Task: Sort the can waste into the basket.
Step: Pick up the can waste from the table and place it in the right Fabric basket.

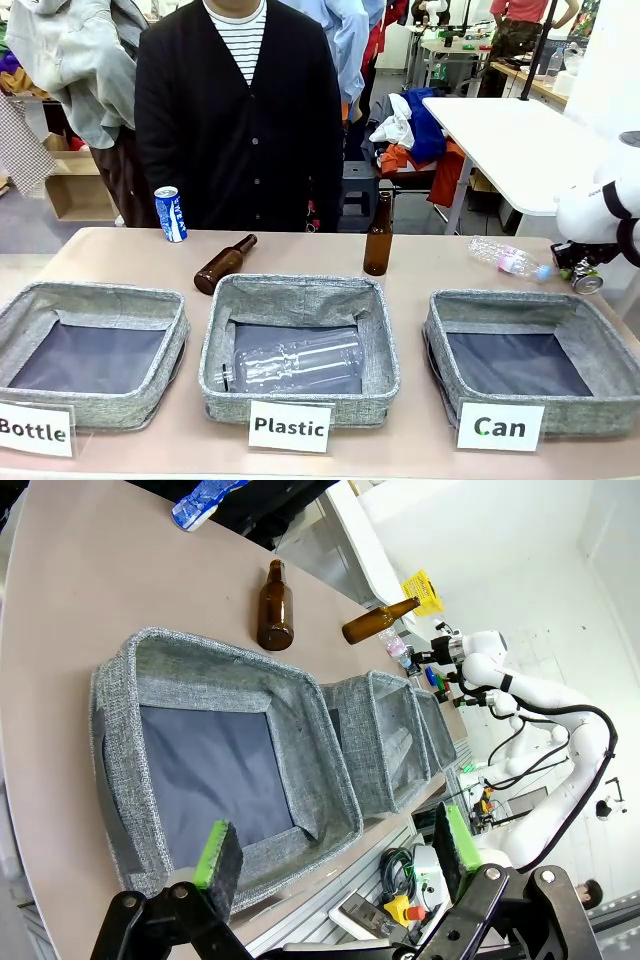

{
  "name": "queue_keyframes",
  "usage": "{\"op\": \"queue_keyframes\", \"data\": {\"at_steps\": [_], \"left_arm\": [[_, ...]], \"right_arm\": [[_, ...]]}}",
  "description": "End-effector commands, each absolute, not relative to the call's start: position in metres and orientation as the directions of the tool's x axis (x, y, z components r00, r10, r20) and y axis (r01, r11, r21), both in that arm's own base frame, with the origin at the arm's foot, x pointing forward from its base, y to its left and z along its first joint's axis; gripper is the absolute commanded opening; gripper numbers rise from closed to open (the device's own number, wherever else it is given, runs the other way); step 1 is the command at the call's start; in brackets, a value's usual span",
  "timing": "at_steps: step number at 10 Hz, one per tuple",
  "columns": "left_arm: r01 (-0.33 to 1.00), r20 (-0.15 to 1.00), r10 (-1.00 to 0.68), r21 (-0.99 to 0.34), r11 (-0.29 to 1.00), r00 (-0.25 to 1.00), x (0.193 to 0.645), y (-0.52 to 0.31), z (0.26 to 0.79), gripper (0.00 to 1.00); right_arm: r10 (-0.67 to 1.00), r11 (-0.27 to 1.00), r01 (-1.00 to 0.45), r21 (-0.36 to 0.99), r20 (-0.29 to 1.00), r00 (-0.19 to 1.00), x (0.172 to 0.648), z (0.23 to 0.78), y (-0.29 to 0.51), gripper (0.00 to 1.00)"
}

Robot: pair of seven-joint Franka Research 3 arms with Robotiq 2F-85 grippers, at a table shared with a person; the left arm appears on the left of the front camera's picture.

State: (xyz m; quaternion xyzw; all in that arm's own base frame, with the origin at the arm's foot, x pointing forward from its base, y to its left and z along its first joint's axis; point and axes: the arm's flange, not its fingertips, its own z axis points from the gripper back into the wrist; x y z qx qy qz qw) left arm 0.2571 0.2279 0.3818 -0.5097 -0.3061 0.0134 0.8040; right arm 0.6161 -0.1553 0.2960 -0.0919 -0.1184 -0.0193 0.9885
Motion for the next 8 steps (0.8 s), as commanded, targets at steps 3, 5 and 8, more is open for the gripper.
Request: {"op": "queue_keyframes", "data": {"at_steps": [3,5,8], "left_arm": [[0.318,0.501,0.337,-0.822,0.472,0.797,0.259,0.228,0.381,1.0],[0.318,0.501,0.337,-0.822,0.472,0.797,0.259,0.228,0.381,1.0],[0.318,0.501,0.337,-0.822,0.472,0.797,0.259,0.228,0.381,1.0]], "right_arm": [[-0.015,0.981,0.059,-0.184,0.235,0.972,0.593,0.331,-0.161,0.0],[0.038,0.985,0.008,-0.175,0.258,0.965,0.547,0.387,-0.161,0.0],[0.259,0.963,-0.206,-0.176,0.371,0.892,0.467,0.465,-0.142,0.0]]}}
